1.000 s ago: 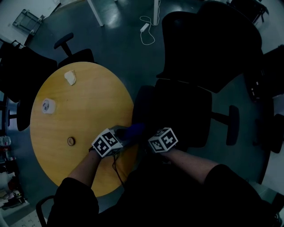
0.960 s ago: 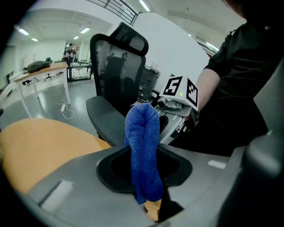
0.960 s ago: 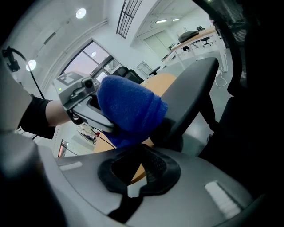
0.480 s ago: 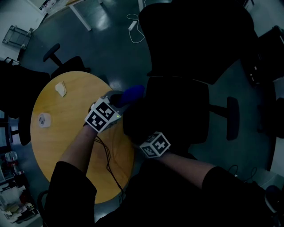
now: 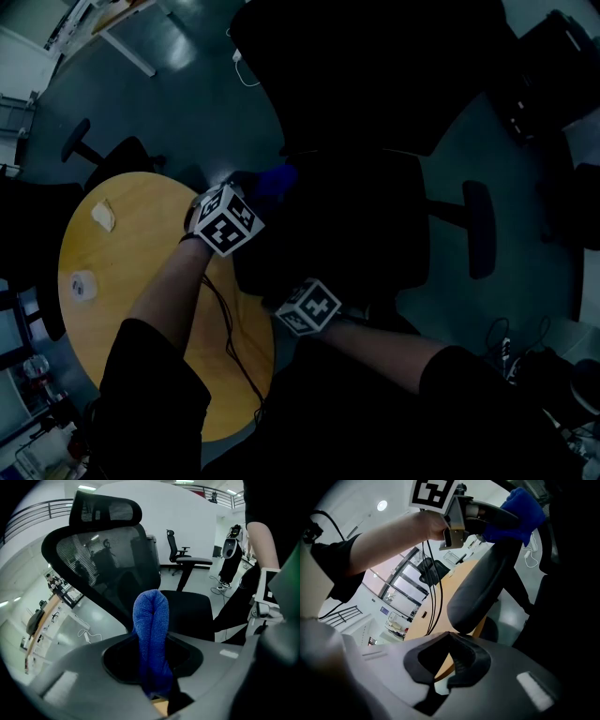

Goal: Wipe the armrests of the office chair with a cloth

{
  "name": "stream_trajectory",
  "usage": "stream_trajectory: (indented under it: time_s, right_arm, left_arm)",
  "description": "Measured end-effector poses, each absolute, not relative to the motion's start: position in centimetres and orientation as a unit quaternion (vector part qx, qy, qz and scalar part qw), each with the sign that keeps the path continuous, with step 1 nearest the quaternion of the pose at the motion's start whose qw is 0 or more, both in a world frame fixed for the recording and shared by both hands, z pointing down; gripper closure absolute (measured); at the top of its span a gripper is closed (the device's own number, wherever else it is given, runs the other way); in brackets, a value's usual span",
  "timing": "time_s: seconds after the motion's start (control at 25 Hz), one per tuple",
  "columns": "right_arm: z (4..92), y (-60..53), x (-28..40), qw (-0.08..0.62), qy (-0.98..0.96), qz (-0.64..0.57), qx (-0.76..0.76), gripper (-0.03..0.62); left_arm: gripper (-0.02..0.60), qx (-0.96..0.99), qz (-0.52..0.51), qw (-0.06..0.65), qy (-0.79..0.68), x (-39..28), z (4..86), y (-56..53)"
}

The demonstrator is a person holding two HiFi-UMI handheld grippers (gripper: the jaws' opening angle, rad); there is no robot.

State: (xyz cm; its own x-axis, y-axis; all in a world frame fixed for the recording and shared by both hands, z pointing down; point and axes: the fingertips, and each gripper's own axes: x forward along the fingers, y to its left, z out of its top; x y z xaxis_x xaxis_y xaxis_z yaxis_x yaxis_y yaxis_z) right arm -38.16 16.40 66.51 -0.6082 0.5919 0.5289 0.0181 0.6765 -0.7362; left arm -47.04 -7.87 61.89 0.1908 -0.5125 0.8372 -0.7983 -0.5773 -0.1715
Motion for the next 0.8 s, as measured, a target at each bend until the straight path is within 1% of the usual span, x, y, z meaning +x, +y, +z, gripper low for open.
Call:
stream_trajectory:
  time_s: [0.24, 0.56, 0.8]
  right_arm:
    - [67.1, 15.7, -37.6, 0.406, -0.811, 0.387, -0.165, 0.591]
    - [66.7, 15.7, -37.4, 0.41, -0.808, 0.388, -0.167, 0.589]
    - [66.0, 16.1, -38.1, 0.414, -0.809, 0.383, -0.166, 0.589]
  left_arm:
    - [0.457, 0.773, 0.439, 0.172, -0.424, -44.1, 61.7, -5.3]
    - [0.457, 0.8, 0.426, 0.184, -0.381, -39.4, 61.9, 0.5]
    - [0.457, 0.809, 0.393, 0.221, -0.377, -37.9, 61.5, 4.4]
